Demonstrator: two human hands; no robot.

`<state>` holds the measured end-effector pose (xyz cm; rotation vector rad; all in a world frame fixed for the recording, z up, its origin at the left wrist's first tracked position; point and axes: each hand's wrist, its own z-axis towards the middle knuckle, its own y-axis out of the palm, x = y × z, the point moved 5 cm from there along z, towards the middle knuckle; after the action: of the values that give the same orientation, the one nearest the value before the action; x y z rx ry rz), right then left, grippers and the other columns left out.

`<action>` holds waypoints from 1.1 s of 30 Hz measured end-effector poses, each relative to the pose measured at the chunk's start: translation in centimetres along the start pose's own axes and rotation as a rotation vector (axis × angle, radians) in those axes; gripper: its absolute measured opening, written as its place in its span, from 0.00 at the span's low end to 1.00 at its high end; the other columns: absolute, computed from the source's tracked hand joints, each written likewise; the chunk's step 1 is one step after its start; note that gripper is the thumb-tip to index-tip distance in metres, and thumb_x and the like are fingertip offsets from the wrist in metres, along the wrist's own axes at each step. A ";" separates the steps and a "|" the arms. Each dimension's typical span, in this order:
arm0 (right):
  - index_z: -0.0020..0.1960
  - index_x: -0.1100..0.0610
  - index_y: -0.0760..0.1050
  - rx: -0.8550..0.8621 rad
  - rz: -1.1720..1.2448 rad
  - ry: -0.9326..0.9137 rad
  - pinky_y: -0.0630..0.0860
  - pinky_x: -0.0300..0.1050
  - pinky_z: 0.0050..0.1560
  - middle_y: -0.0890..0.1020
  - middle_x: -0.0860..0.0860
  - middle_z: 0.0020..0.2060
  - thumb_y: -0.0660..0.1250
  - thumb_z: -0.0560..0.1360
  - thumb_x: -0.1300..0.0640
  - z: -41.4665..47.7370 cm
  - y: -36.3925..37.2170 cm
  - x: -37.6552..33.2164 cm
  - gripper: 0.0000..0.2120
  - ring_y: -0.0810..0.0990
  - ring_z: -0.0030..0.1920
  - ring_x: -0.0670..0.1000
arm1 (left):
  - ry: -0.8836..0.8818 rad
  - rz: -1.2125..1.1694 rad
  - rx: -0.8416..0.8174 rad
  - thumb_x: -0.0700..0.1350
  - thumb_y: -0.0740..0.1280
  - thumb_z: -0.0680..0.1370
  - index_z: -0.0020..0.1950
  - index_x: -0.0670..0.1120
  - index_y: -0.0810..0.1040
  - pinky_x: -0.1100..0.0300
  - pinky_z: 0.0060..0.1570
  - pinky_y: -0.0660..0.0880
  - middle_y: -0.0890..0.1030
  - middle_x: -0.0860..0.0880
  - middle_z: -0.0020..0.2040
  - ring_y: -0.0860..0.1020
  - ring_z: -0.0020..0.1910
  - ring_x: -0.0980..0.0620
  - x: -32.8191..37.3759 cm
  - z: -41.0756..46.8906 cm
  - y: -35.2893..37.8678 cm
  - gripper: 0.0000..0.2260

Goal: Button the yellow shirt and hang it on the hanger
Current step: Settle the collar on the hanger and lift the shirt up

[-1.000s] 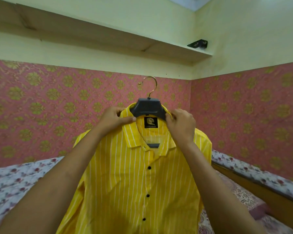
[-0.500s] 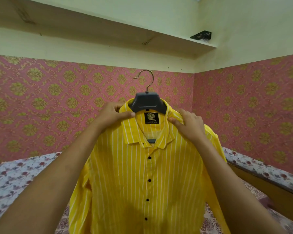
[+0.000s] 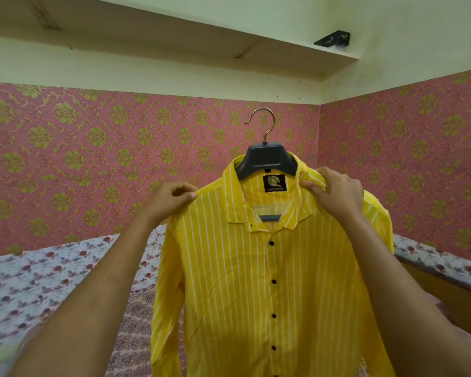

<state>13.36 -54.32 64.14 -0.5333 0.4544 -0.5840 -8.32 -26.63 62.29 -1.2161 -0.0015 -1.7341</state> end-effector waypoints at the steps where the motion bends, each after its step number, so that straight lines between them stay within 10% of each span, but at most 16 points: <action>1: 0.61 0.54 0.73 -0.002 -0.005 -0.005 0.69 0.54 0.51 0.82 0.57 0.52 0.60 0.74 0.37 -0.2 0.2 0.0 0.25 0.79 0.54 0.60 | 0.010 0.036 0.009 0.43 0.66 0.77 0.48 0.44 0.79 0.61 0.43 0.72 0.80 0.49 0.45 0.77 0.45 0.52 -0.3 0.1 0.3 0.04; 11: 0.59 0.52 0.74 -0.060 0.097 0.043 0.69 0.55 0.53 0.83 0.56 0.49 0.56 0.67 0.31 -1.1 0.8 1.2 0.31 0.78 0.54 0.61 | 0.024 0.498 0.138 0.40 0.60 0.79 0.49 0.46 0.75 0.50 0.47 0.73 0.79 0.48 0.45 0.76 0.44 0.46 -1.1 2.0 1.0 0.05; 16: 0.60 0.52 0.73 -0.054 0.083 0.147 0.67 0.55 0.55 0.82 0.59 0.51 0.62 0.73 0.38 -1.4 1.4 3.7 0.23 0.77 0.56 0.62 | -0.068 0.281 -0.078 0.32 0.58 0.77 0.57 0.42 0.76 0.47 0.56 0.74 0.78 0.46 0.52 0.75 0.52 0.47 -3.1 1.3 2.2 0.13; 23: 0.60 0.53 0.74 -0.034 0.071 0.122 0.67 0.56 0.54 0.82 0.59 0.51 0.62 0.73 0.37 -0.7 1.6 3.0 0.24 0.78 0.55 0.62 | -0.183 0.130 0.068 0.33 0.59 0.79 0.58 0.36 0.76 0.52 0.53 0.73 0.78 0.38 0.55 0.75 0.50 0.45 -5.9 1.0 2.4 0.11; 33: 0.62 0.52 0.72 -0.065 0.054 0.208 0.65 0.55 0.56 0.81 0.60 0.53 0.61 0.73 0.38 -0.7 2.2 4.0 0.24 0.76 0.58 0.62 | 0.007 0.087 0.286 0.36 0.66 0.74 0.41 0.42 0.77 0.58 0.35 0.72 0.75 0.49 0.34 0.71 0.33 0.52 -5.2 0.5 1.2 0.03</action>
<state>16.85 -55.48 61.32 -0.5223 0.6850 -0.5769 -7.01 -23.39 58.20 -0.9856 -0.1839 -1.6000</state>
